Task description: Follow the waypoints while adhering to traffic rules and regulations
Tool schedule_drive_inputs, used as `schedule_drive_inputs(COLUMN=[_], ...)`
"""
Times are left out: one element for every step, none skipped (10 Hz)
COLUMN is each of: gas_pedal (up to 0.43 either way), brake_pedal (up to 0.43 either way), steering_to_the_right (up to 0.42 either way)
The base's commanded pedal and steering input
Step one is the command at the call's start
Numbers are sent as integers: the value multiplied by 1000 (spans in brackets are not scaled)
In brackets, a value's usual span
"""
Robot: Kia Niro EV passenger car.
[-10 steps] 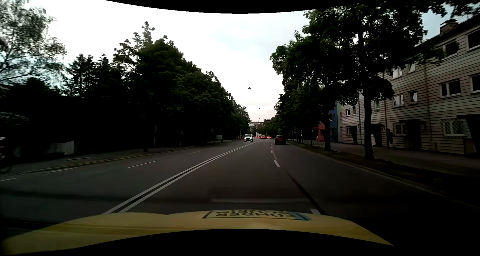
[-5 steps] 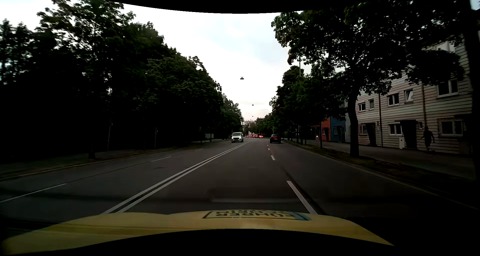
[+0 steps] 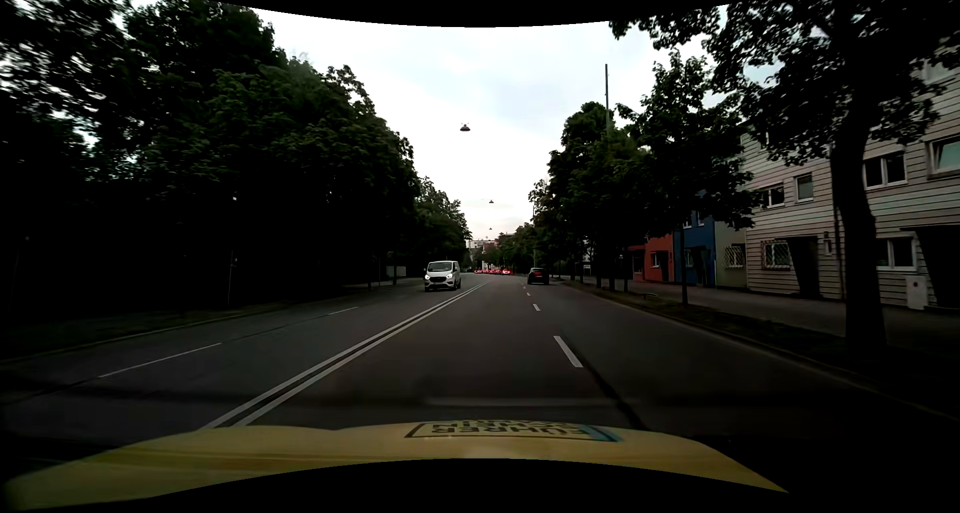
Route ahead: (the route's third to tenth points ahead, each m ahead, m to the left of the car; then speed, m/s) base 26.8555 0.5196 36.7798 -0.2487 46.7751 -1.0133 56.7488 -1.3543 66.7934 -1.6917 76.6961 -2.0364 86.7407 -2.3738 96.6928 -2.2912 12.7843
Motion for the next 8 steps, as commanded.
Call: schedule_drive_inputs(gas_pedal=[59, 59, 59, 59, 59, 59, 59, 59], brake_pedal=[0, 0, 0, 0, 0, 0, 0, 0], steering_to_the_right=[21, 16, 12, 12, 11, 10, 9, 8])
